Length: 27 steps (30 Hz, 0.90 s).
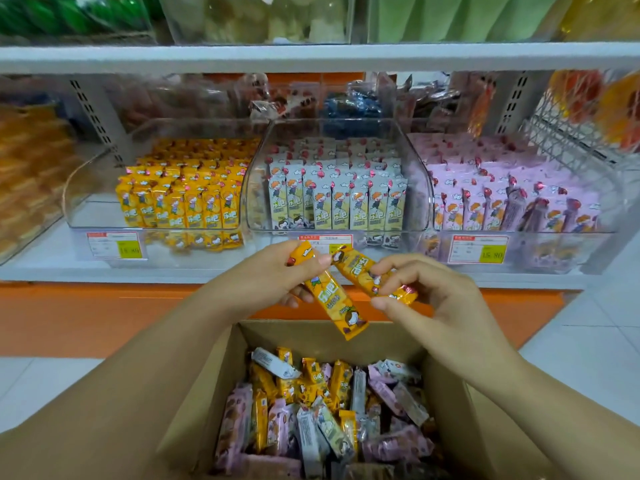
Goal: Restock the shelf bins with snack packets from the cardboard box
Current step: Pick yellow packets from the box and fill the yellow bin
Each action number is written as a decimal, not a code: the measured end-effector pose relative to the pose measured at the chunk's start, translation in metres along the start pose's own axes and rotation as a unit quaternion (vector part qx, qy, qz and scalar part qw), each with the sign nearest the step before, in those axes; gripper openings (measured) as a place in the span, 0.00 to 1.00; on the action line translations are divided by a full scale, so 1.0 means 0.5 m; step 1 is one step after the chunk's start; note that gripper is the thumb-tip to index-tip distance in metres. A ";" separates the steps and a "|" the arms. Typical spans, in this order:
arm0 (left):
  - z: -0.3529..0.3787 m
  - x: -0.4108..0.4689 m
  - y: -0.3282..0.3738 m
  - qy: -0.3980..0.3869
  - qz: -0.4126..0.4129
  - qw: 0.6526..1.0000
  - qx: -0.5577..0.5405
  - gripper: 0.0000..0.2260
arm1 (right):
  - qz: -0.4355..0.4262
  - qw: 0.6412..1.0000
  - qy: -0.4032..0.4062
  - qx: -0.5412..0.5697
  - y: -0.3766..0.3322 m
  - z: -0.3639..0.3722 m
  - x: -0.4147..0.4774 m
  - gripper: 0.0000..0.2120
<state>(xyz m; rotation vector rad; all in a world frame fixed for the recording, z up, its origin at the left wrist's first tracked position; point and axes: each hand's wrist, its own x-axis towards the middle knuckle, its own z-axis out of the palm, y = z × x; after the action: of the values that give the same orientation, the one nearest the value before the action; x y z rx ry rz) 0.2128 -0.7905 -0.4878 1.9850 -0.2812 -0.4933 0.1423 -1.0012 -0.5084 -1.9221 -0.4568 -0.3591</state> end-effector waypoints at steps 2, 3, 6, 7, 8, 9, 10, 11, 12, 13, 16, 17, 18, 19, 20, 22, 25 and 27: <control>-0.002 -0.003 0.001 0.001 0.007 1.000 0.005 0.08 | 0.006 1.000 -0.006 -0.010 0.006 0.000 0.007 0.04; -0.004 -0.004 0.001 0.008 0.012 1.000 0.013 0.08 | 0.010 1.000 -0.010 -0.014 0.009 -0.002 0.009 0.06; -0.014 -0.006 0.000 0.057 0.020 0.997 0.043 0.11 | 0.038 0.999 -0.027 -0.015 0.010 -0.011 0.021 0.11; -0.018 -0.008 0.000 0.075 0.024 0.996 0.051 0.14 | 0.037 0.998 -0.036 -0.022 0.011 -0.014 0.026 0.12; -0.022 -0.011 0.001 0.089 0.026 0.994 0.058 0.18 | 0.031 0.998 -0.049 -0.035 0.012 -0.018 0.030 0.12; -0.026 -0.014 0.002 0.095 0.029 0.993 0.065 0.20 | 0.028 0.996 -0.067 -0.048 0.014 -0.021 0.033 0.11; -0.029 -0.018 0.001 0.093 0.031 0.993 0.068 0.21 | 0.037 0.994 -0.087 -0.054 0.016 -0.023 0.036 0.10; -0.032 -0.022 -0.001 0.085 0.031 0.994 0.067 0.21 | 0.054 0.991 -0.108 -0.055 0.017 -0.025 0.038 0.09; -0.035 -0.025 -0.004 0.077 0.031 0.994 0.067 0.20 | 0.074 0.988 -0.123 -0.051 0.018 -0.027 0.039 0.08; -0.038 -0.027 -0.007 0.071 0.032 0.994 0.073 0.20 | 0.092 0.986 -0.132 -0.045 0.019 -0.028 0.040 0.07; -0.038 -0.028 -0.016 0.062 0.038 0.991 0.109 0.14 | 0.097 0.985 -0.128 -0.062 0.018 -0.028 0.041 0.04; -0.037 -0.027 -0.018 0.057 0.041 0.990 0.121 0.13 | 0.087 0.984 -0.131 -0.088 0.017 -0.027 0.041 0.04; -0.034 -0.027 -0.017 0.047 0.047 0.989 0.133 0.12 | 0.080 0.980 -0.141 -0.112 0.016 -0.026 0.041 0.06; -0.030 -0.028 -0.017 0.034 0.054 0.988 0.139 0.12 | 0.077 0.977 -0.154 -0.128 0.014 -0.025 0.040 0.12; -0.025 -0.027 -0.017 0.021 0.062 0.989 0.135 0.13 | 0.080 0.974 -0.165 -0.134 0.012 -0.024 0.039 0.18; -0.013 -0.027 -0.017 0.003 0.076 0.991 0.114 0.15 | 0.097 0.972 -0.173 -0.126 0.005 -0.018 0.039 0.24; 0.005 -0.027 -0.009 -0.011 0.096 0.992 0.079 0.17 | 0.125 0.974 -0.173 -0.074 -0.003 -0.003 0.039 0.27; 0.009 -0.027 0.000 0.000 0.109 0.992 0.064 0.17 | 0.126 0.974 -0.177 -0.063 -0.013 0.006 0.042 0.27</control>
<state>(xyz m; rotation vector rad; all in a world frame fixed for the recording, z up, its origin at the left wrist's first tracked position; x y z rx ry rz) 0.1988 -0.7885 -0.4867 2.0483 -0.5358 -0.3422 0.1580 -0.9931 -0.4950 -2.1483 -0.4211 0.1273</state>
